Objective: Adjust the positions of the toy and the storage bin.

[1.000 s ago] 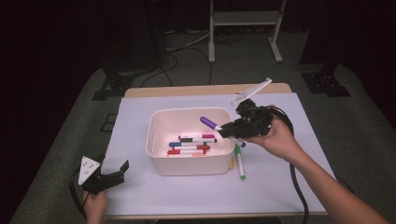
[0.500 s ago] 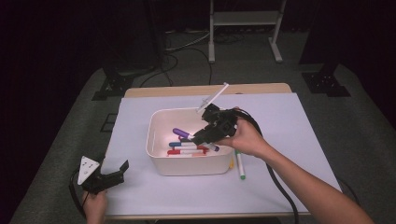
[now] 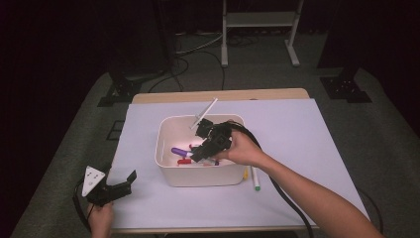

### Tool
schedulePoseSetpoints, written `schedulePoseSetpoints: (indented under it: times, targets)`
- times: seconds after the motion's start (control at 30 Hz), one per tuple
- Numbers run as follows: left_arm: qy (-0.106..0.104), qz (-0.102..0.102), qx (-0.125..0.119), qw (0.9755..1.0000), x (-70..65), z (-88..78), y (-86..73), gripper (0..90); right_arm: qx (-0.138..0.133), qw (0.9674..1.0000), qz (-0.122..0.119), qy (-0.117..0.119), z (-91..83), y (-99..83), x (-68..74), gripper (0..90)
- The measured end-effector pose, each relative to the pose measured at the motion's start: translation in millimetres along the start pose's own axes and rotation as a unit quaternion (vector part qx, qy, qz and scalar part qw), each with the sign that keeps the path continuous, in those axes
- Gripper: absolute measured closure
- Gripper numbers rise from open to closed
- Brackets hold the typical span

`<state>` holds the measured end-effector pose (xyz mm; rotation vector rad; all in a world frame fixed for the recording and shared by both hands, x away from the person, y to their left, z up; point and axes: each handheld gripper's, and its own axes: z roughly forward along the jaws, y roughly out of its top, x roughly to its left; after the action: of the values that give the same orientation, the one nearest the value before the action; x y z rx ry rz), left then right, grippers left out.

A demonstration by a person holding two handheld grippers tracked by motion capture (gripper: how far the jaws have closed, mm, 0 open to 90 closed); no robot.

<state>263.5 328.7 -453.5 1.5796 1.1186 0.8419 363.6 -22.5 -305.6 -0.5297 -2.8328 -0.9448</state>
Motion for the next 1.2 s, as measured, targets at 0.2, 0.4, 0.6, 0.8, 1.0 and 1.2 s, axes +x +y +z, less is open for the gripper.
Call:
schedulePoseSetpoints:
  times: [0.2, 0.4, 0.6, 0.8, 1.0, 1.2]
  targets:
    - [0.000, -0.001, -0.001, 1.0000, 0.1, 0.2, -0.1, 0.5, 0.022, 0.9997, -0.004, 0.002, 17.0, 2.0, -3.6, 76.0]
    - [0.000, -0.001, -0.001, 1.0000, 0.2, 0.1, -0.1, 0.5, 0.041, 0.9991, -0.006, 0.001, 26.4, 2.4, -8.7, 76.0]
    - [-0.001, -0.001, -0.001, 1.0000, 0.4, 0.1, 0.0, 0.5, 0.060, 0.9982, -0.009, 0.004, 36.0, 4.2, -13.1, 76.0]
    - [-0.001, -0.001, 0.000, 1.0000, 0.7, -0.1, 0.0, 0.5, 0.085, 0.9962, -0.017, -0.004, 43.4, 5.4, -12.8, 75.8]
    - [-0.002, -0.002, 0.001, 1.0000, 0.6, -0.2, -0.1, 0.5, 0.107, 0.9936, -0.027, -0.022, 47.9, 5.4, -11.1, 69.9]
    - [-0.001, -0.002, -0.001, 1.0000, 0.6, 0.1, -0.1, 0.5, 0.069, 0.9962, -0.033, -0.041, 27.4, 2.3, -5.4, 66.3]
